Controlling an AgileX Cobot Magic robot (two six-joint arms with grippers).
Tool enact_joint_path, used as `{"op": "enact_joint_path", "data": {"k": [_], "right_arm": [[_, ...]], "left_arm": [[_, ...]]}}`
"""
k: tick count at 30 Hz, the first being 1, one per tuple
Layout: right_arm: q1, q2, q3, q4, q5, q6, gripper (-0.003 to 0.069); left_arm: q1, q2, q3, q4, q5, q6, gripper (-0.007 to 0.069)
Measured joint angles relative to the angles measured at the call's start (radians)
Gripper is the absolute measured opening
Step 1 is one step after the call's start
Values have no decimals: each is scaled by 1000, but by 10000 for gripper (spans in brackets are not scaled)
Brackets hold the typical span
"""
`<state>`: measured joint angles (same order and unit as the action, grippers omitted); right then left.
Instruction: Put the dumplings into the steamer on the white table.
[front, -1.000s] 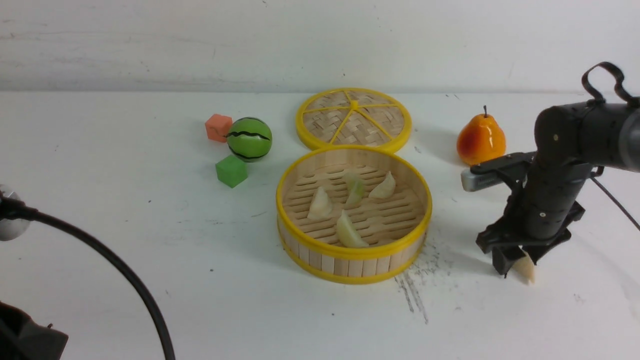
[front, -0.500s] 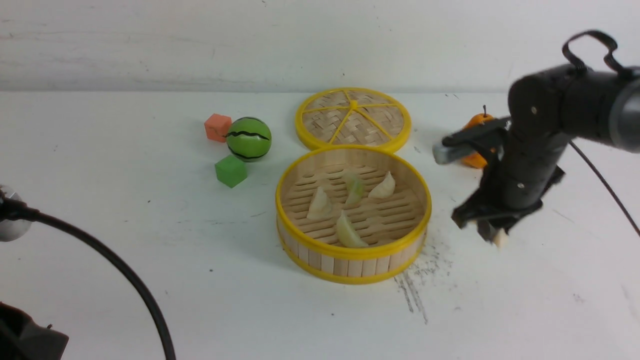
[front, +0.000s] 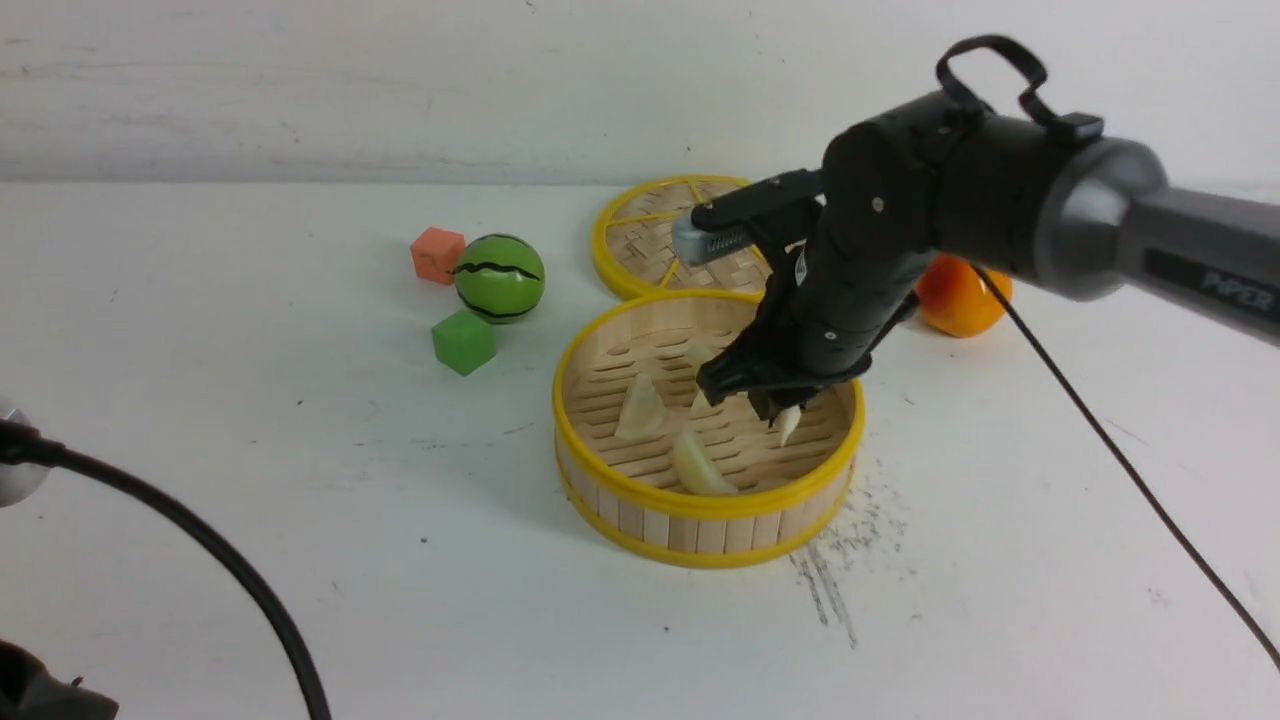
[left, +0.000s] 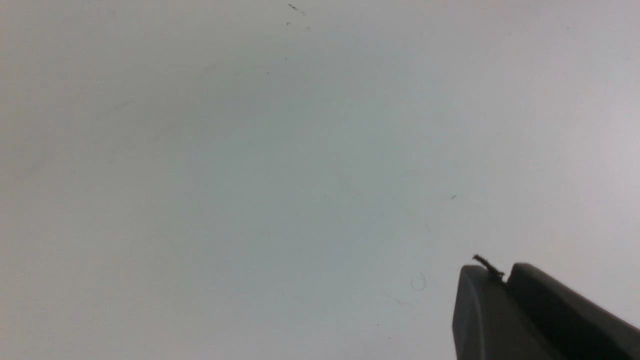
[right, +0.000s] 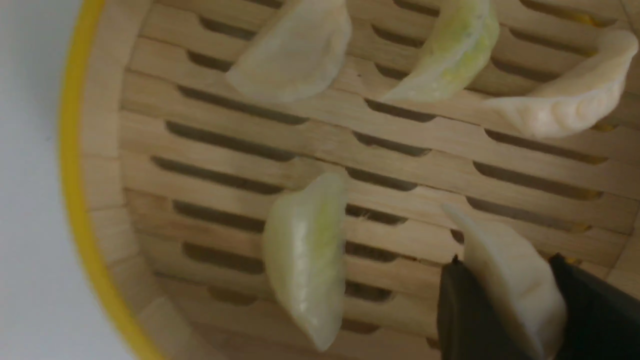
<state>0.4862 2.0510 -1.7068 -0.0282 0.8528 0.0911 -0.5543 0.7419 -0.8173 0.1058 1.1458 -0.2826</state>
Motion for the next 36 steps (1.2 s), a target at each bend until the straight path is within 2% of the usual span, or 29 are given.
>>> {"op": "enact_joint_path", "data": {"k": [7,11,14,18,22,26,27,28,31,32,34,36], "right_arm": [[-14,68,0,-2,-42,27,223],[-14,74,0,28,-61,28,343],[-14,64,0,50,-51,29,400],[-14,-7,-10,54,1,29,415],[-8,-117,-11,54,46,24,377],[13,-335,0,58,113,-36,239],[17,-365,9,58,113,-44,226],[27,-425,33,62,112,-58,178],[49,-568,123,66,73,-68,92],[50,-578,131,66,73,-68,87],[71,-725,261,66,-10,-70,23],[85,-799,344,66,-72,-71,-6]], "left_arm": [[0,-173,76,-17,12,11,59],[0,-325,122,-19,15,11,64],[0,-401,130,-19,17,12,67],[0,-453,130,-19,18,12,69],[0,-462,130,-19,25,12,74],[0,-462,130,-19,25,12,78],[0,-462,130,-20,25,12,79],[0,-462,130,-22,25,12,80],[0,-462,130,-23,25,12,81],[0,-462,130,-23,25,12,81],[0,-462,130,-23,25,12,82],[0,-462,130,-23,25,12,83]]}}
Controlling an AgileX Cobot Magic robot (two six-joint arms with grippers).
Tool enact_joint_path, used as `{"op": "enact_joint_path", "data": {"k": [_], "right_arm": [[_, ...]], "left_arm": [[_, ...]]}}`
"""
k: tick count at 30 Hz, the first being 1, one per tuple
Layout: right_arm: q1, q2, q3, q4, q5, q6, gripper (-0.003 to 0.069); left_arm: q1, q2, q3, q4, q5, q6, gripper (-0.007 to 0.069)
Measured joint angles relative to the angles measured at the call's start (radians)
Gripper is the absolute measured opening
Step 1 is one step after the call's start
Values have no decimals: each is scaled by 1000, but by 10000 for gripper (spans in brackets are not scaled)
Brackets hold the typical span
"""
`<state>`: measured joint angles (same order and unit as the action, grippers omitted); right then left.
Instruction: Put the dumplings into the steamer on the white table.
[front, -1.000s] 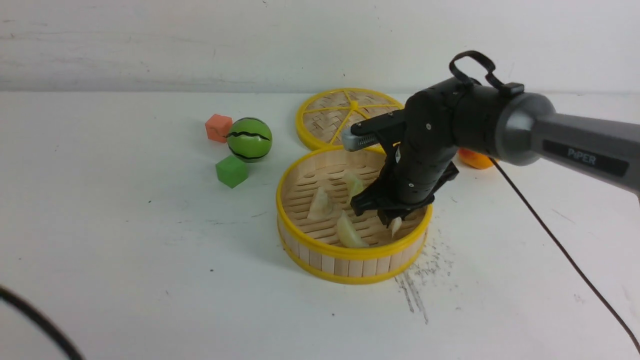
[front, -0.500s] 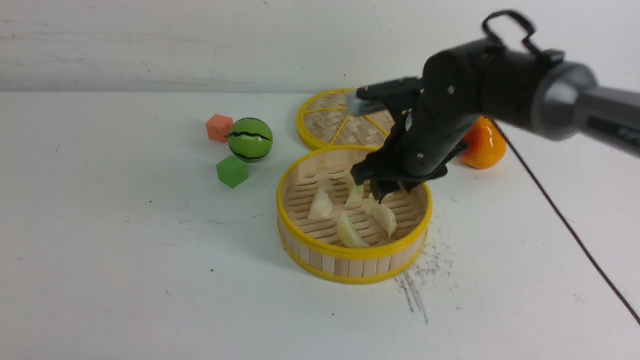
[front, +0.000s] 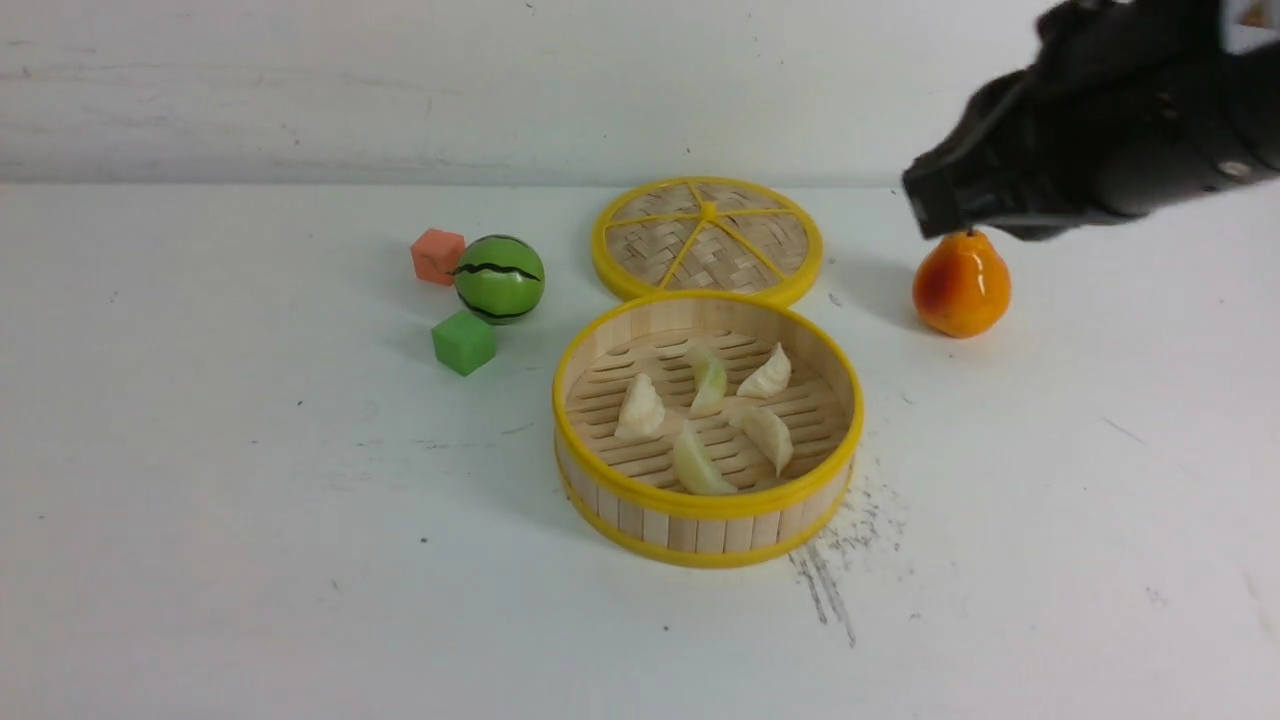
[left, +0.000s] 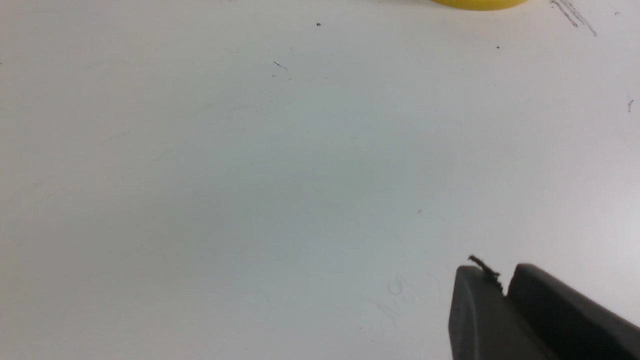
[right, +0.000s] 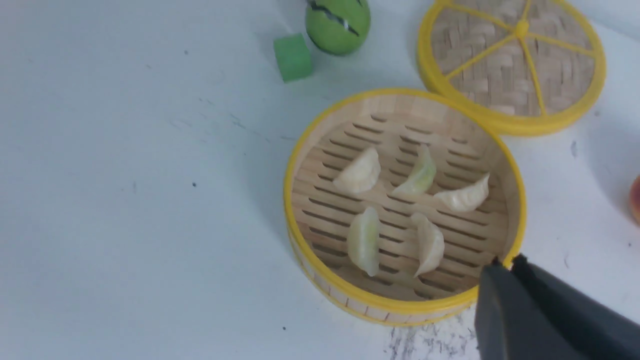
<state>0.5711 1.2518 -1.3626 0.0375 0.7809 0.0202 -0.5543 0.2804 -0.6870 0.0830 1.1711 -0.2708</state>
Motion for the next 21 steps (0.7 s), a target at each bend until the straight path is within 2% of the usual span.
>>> {"op": "enact_joint_path", "data": {"k": [4,9,21], "right_arm": [[27,-214,201,14,-157,-1,-22],[28,-406,375,25,-252,-4,-22],[28,-578,522,1,-210,-4,-19]], "left_arm": [[0,0,0,0,0,0,89],[0,0,0,0,0,0,91],[0,0,0,0,0,0,100]]}}
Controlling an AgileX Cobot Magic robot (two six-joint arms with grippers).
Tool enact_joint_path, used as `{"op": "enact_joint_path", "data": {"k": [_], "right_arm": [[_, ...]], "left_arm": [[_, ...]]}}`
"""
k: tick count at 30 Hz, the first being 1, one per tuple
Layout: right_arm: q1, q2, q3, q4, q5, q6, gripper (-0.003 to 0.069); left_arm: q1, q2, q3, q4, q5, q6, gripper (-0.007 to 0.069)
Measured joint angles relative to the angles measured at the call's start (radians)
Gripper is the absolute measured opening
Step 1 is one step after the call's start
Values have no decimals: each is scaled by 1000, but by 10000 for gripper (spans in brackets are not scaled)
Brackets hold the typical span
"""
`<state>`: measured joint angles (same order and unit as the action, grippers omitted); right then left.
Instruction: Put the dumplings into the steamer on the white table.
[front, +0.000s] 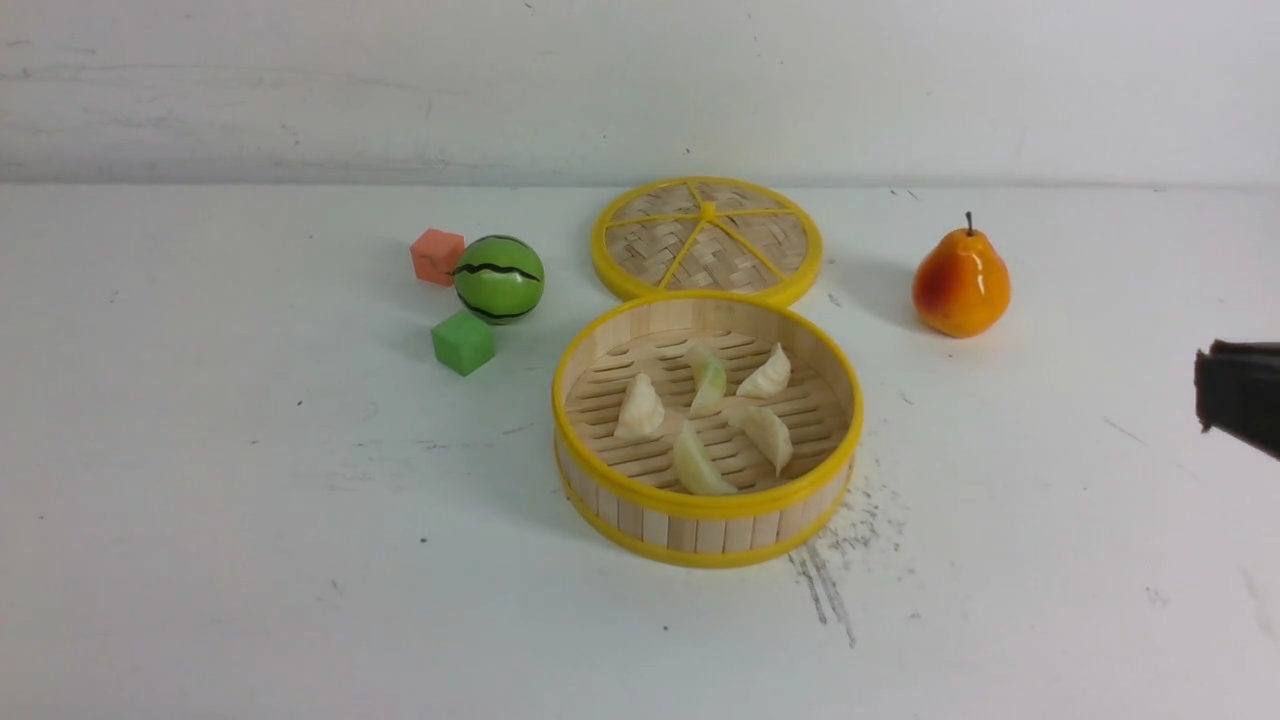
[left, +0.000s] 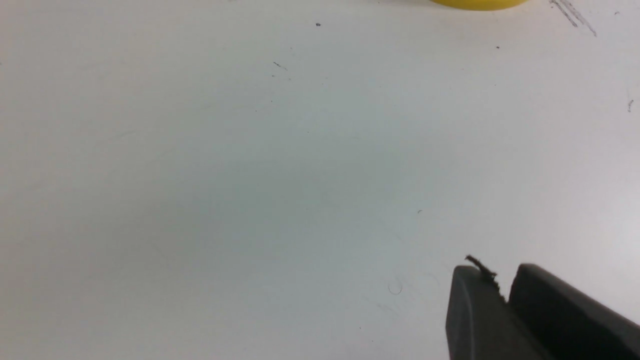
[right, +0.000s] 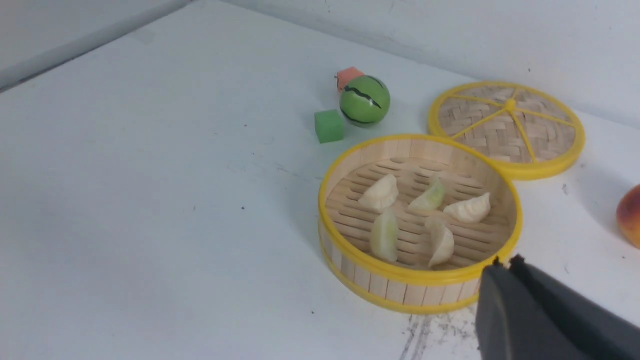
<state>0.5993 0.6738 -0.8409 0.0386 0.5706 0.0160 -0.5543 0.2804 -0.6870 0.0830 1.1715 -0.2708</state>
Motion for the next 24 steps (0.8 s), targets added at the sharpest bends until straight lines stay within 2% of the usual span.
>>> {"op": "enact_joint_path", "data": {"k": [9,14,15,16,21,24], "right_arm": [[0,-61,35,-58,-5,92,-22],[0,-114,188,-64,-188,95,-22],[-9,-152,271,-39,-299,75,-22],[-16,-168,304,-30,-339,70,-22],[-142,-327,577,66,-602,6,-22],[-262,-441,707,86,-644,-4,-22]], "left_arm": [[0,0,0,0,1,0,110],[0,0,0,0,1,0,112],[0,0,0,0,2,1,113],[0,0,0,0,2,1,115],[0,0,0,0,3,2,122],[0,0,0,0,3,2,122]]}}
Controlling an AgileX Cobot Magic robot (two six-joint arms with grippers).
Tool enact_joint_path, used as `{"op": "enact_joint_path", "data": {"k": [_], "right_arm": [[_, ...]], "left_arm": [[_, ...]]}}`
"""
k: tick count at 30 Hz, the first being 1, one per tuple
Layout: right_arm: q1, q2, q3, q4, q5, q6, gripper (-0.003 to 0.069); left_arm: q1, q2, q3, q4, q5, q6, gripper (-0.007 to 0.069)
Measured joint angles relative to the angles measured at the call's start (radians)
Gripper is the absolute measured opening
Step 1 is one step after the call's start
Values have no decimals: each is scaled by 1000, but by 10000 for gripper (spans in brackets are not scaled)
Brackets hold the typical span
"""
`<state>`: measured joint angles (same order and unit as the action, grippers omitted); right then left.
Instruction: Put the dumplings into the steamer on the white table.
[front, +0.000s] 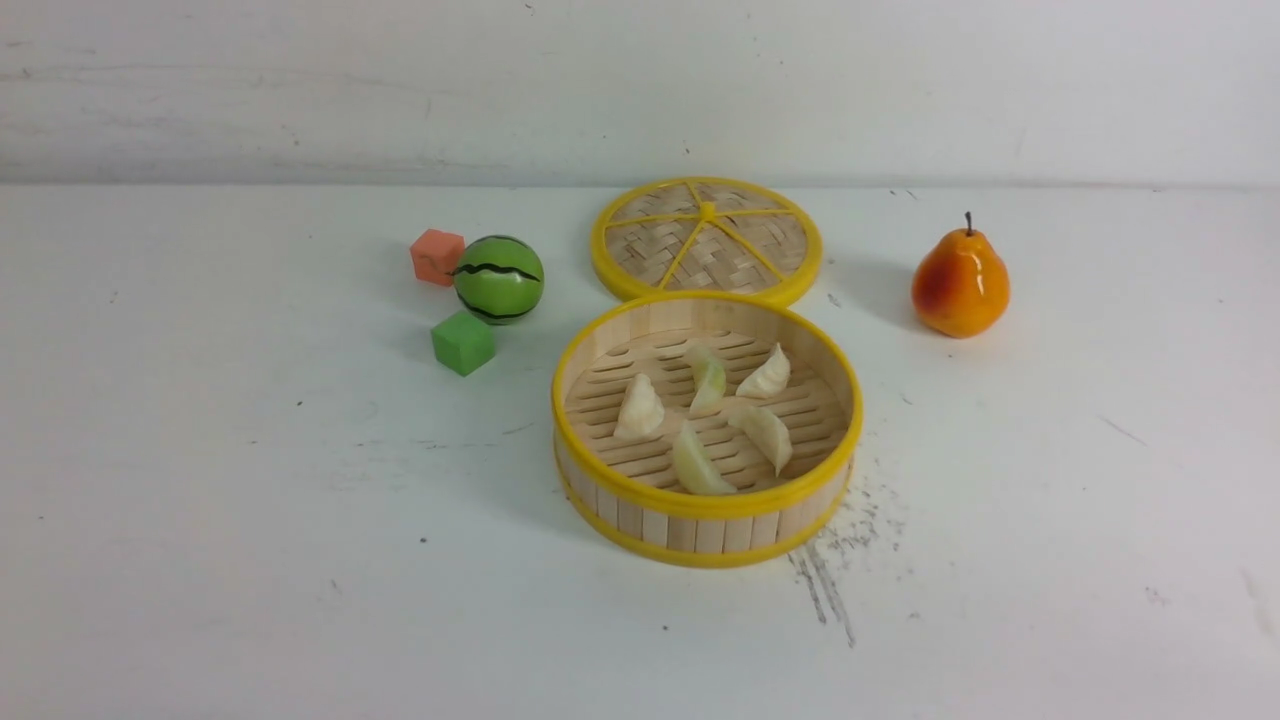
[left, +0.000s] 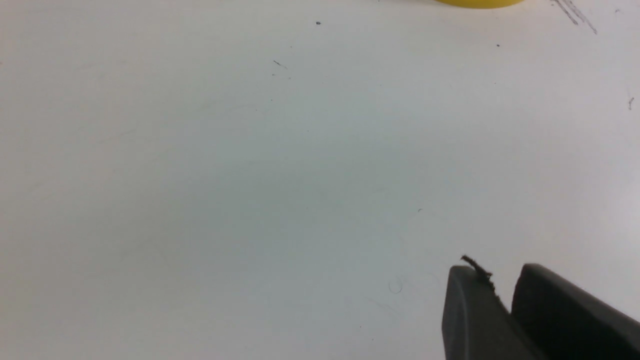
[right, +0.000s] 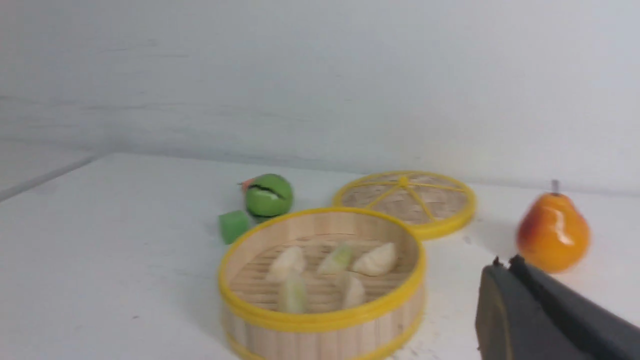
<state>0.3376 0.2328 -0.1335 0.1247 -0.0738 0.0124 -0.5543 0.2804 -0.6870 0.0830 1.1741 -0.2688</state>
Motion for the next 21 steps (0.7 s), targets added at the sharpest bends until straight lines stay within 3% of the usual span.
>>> {"op": "enact_joint_path", "data": {"k": [6,9,15,21], "right_arm": [[-224,-164,130,-32,49,0,-22],[-311,-219,158,-77,153,0,-22],[-358,-243,160,-114,347,0,-22],[-358,-243,159,-115,415,0,-22]], "left_arm": [[0,0,0,0,0,1,129],[0,0,0,0,0,1,132],[0,0,0,0,1,1,139],[0,0,0,0,3,1,143]]}}
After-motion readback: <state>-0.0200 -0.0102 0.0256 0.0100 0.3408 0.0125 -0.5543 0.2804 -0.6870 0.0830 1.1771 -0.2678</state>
